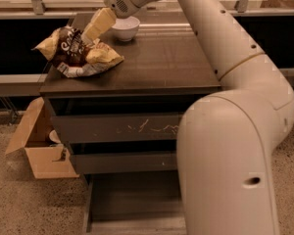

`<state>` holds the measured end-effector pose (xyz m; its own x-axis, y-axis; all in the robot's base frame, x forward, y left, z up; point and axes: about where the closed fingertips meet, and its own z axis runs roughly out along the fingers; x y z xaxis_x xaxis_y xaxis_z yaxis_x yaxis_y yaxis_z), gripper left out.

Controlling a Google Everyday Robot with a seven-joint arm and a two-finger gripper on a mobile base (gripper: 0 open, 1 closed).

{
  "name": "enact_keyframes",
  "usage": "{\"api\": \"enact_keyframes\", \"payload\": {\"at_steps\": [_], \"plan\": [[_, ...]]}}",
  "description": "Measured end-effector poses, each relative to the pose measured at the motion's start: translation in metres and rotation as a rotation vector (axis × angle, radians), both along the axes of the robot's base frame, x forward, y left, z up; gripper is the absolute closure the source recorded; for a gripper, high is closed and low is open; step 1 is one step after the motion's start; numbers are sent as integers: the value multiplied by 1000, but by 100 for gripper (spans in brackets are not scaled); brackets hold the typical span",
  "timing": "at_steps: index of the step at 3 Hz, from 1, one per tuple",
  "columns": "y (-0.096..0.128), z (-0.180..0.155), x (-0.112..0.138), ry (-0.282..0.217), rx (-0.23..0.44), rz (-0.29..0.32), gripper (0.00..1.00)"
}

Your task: Place brown chip bag into bottom drawer

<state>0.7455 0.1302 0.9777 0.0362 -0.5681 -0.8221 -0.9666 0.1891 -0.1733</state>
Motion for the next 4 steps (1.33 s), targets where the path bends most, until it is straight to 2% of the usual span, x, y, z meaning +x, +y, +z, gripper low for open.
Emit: {"api": "enact_keyframes", "payload": {"at_steps": [2,4], "plan": [[48,-22,18,42,-28,-6,0],[81,-45,22,82,-51,23,0]]}}
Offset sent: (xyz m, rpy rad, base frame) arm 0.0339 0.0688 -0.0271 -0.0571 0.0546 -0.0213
